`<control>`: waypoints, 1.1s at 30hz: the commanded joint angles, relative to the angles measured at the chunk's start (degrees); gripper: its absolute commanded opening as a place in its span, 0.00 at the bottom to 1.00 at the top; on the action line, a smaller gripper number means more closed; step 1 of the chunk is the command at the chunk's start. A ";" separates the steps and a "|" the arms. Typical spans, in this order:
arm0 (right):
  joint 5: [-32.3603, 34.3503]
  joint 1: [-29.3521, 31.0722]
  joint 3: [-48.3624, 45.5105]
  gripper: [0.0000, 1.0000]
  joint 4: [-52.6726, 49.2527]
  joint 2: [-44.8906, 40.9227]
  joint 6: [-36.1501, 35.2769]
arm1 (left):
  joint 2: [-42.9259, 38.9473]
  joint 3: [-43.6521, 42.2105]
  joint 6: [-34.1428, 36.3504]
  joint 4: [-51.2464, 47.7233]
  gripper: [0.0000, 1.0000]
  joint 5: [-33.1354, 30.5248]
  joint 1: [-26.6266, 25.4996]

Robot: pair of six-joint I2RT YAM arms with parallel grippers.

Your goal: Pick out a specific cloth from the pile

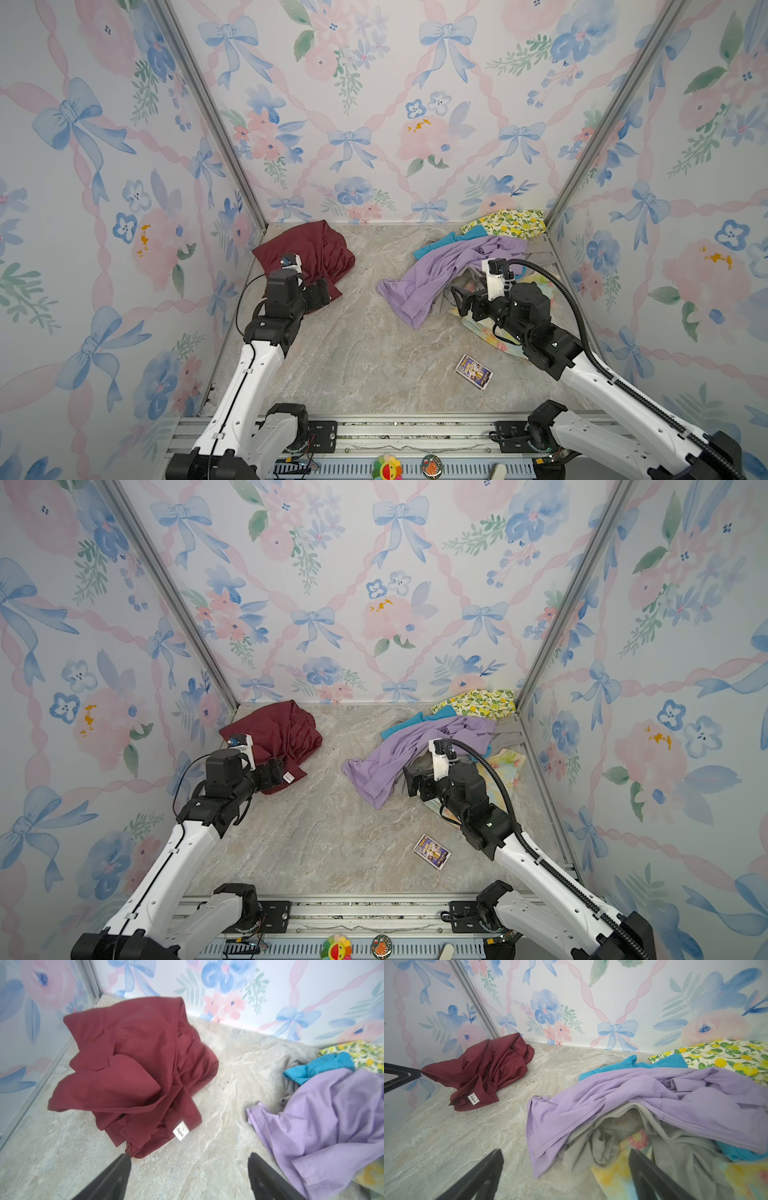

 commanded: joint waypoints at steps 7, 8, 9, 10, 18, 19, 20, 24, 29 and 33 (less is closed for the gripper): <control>10.37 -11.99 -11.11 0.97 6.82 -5.76 -5.18 | -13.10 -21.96 -2.32 33.52 0.98 -9.72 -0.51; 11.39 -13.32 -13.18 0.97 9.13 -6.22 -5.23 | -12.55 -24.11 -1.74 37.01 0.98 -10.57 -0.47; 11.90 -14.81 -15.45 0.97 12.15 -6.30 -5.50 | -11.21 -26.27 -0.35 41.16 0.98 -10.67 -0.42; 12.65 -16.33 -17.86 0.97 15.24 -6.15 -5.96 | -9.22 -27.83 1.42 44.97 0.98 -10.62 -0.34; 18.67 -23.41 -27.28 0.97 39.96 8.61 -7.13 | 8.77 -29.85 10.48 59.13 0.98 -14.92 1.12; 18.70 -23.52 -27.69 0.97 42.87 11.06 -7.69 | 9.52 -31.38 10.74 62.54 0.98 -14.68 1.76; 18.60 -23.61 -28.21 0.97 46.28 13.24 -8.62 | 10.03 -32.80 10.38 65.58 0.98 -13.18 2.81; 17.94 -24.62 -29.06 0.97 58.48 21.51 -10.70 | 13.18 -35.50 9.87 74.25 0.98 -9.52 5.73; 14.57 -26.19 -29.43 0.97 70.12 31.41 -11.32 | 19.12 -36.54 10.15 81.14 0.98 -8.04 5.82; 11.34 -26.09 -30.31 0.97 82.00 40.94 -12.74 | 22.67 -34.54 11.25 82.20 0.98 -6.72 5.67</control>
